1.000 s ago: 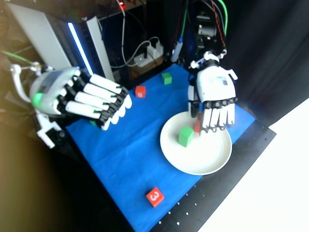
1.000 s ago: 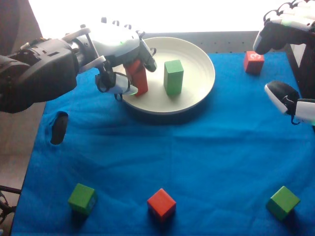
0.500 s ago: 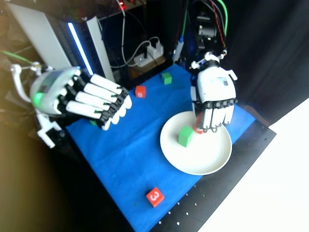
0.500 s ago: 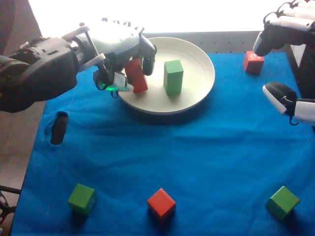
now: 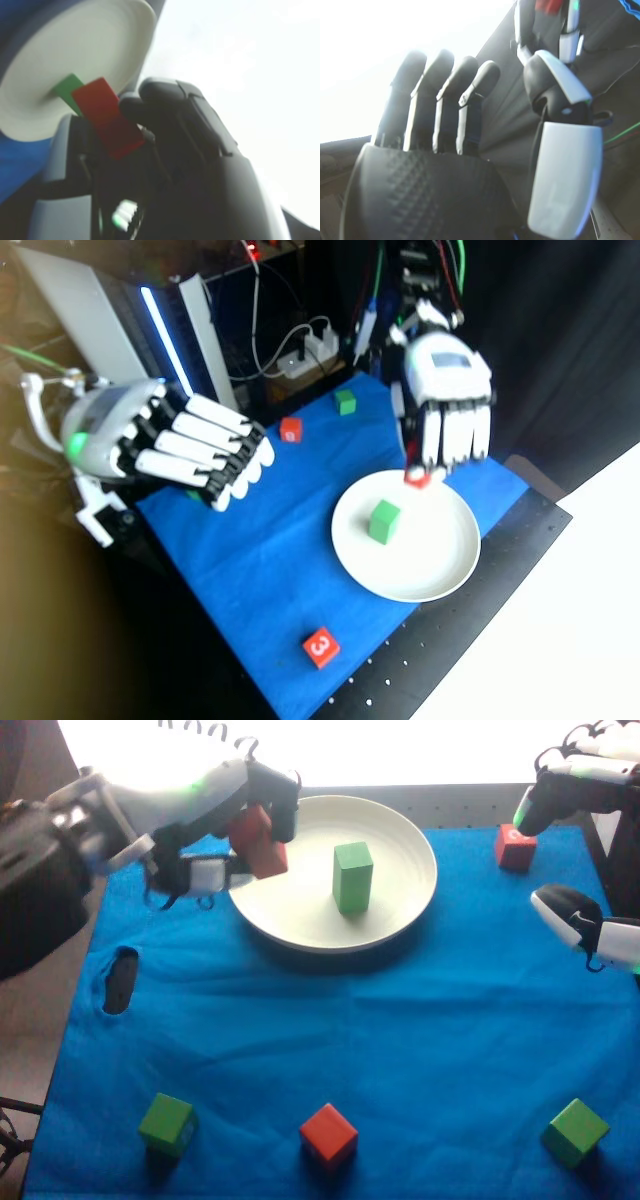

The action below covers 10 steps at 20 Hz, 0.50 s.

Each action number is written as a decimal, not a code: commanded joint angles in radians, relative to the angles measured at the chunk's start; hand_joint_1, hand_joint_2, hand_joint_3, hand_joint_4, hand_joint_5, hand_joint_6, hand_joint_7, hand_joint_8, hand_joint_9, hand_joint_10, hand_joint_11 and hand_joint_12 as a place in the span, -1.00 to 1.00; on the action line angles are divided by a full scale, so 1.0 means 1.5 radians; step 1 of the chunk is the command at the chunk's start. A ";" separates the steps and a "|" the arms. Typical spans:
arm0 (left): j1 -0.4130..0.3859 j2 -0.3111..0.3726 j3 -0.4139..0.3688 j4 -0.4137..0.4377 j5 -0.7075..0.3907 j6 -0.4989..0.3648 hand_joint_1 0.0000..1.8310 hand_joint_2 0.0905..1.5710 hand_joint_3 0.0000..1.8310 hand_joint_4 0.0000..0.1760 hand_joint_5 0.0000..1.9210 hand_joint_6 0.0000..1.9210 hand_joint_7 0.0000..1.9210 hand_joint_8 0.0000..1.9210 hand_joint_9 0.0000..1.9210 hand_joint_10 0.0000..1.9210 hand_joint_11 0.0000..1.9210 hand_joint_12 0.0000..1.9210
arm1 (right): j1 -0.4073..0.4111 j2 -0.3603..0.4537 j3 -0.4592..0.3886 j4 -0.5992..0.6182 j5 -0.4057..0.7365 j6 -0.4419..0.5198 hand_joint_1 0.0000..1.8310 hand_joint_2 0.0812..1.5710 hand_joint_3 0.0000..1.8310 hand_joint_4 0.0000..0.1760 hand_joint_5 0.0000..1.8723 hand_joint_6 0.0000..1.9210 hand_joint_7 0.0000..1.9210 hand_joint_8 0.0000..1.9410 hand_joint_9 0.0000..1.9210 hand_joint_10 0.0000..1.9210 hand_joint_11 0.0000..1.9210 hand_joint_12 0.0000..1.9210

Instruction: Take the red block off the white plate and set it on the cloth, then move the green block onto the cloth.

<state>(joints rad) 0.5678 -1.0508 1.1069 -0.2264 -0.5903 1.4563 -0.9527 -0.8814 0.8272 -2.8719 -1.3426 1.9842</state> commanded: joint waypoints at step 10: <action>0.087 0.122 -0.160 0.073 -0.256 0.001 0.47 0.53 -1.00 -1.00 -0.31 0.21 -0.18 0.44 -0.19 0.62 -0.38 0.69 | 0.004 -0.001 -0.002 -0.005 -0.080 0.000 0.19 -0.02 -0.48 -1.00 -0.25 0.02 -0.36 0.25 -0.47 0.49 -0.62 0.88</action>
<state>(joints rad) 0.7174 -0.8642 0.8570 -0.1272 -0.8425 1.4555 -0.9527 -0.8814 0.8242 -2.8574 -1.3430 1.9842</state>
